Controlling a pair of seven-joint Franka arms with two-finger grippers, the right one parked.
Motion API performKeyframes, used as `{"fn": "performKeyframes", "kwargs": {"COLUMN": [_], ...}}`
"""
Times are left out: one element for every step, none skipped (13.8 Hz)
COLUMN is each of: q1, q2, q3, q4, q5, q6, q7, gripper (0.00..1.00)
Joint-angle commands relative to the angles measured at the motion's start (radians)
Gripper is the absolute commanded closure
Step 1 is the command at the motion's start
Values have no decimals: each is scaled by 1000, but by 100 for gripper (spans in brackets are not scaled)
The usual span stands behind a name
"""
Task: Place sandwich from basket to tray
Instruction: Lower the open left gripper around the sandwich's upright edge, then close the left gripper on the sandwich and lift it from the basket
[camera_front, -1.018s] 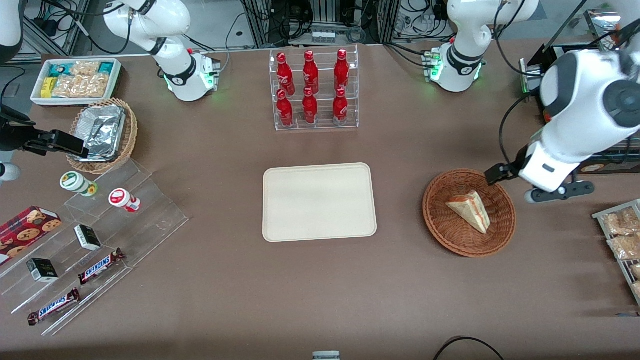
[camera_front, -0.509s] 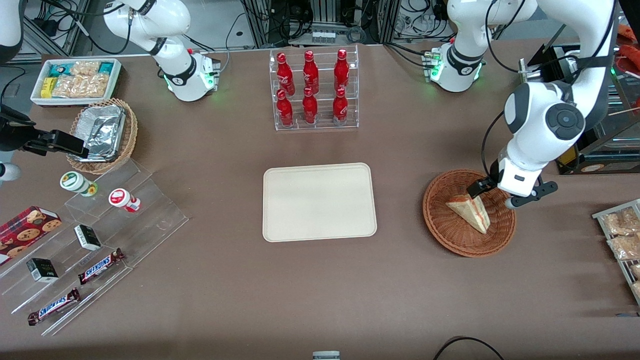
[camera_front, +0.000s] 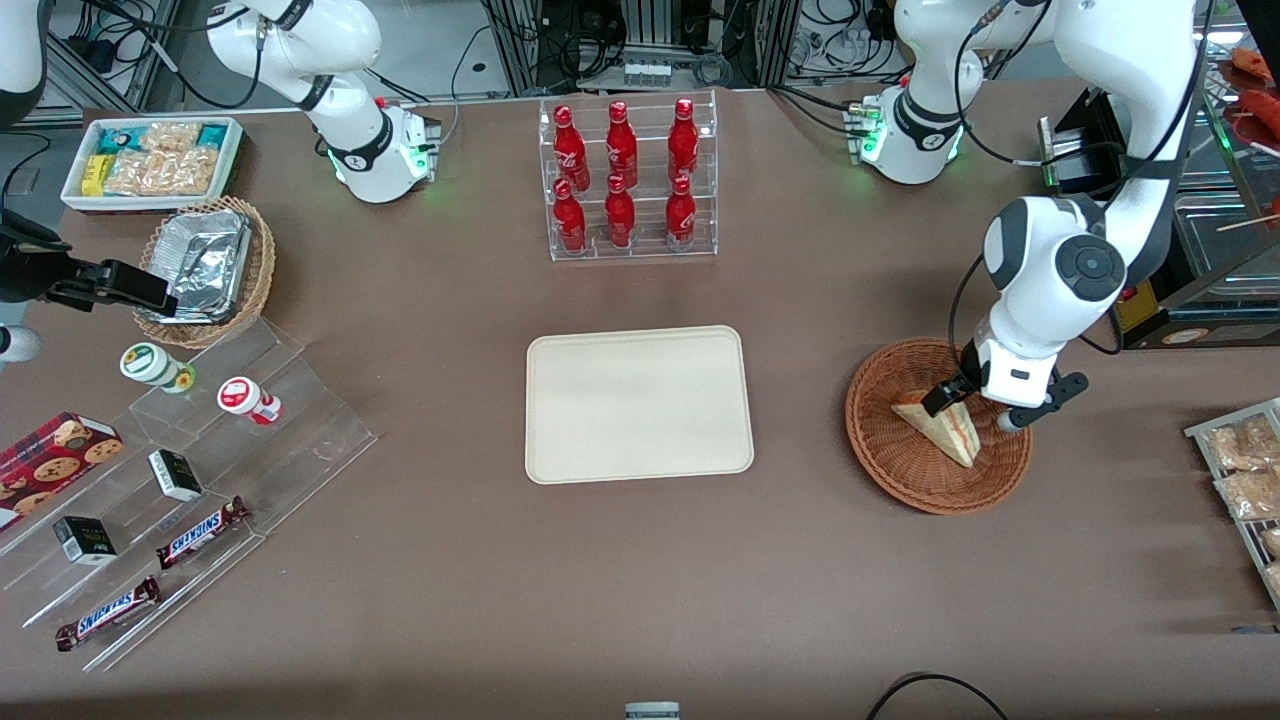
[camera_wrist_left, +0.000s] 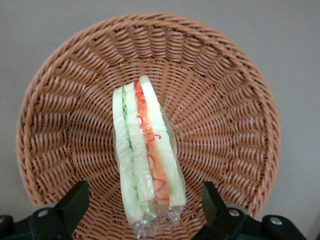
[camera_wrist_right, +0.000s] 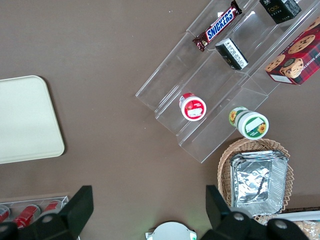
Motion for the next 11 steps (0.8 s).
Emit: {"fn": "performKeyframes", "kwargs": {"q1": [0,0,0,0,0,0,0,0,-2,-2,-3], "q2": [30,42,57,68,71,71,71,71,68,55,26], "q3": [2,2,2,2,2,2,4,2,2,2,2], "q4": [-18,-24,-26,-22,-20,-20,-17,-11,3,11,32], "q5": [-5,-5,-7,-7,-8,-8,-8,-8,-7,-1,5], "q6": [52,81,101,106,109,109,109,105,94,61,-2], "q7": [-15,-15,-15,-17,-18,-18,-17,-14,-11,-11,-5], "gripper": [0,0,1,10,38,68,95,100,100,100,100]}}
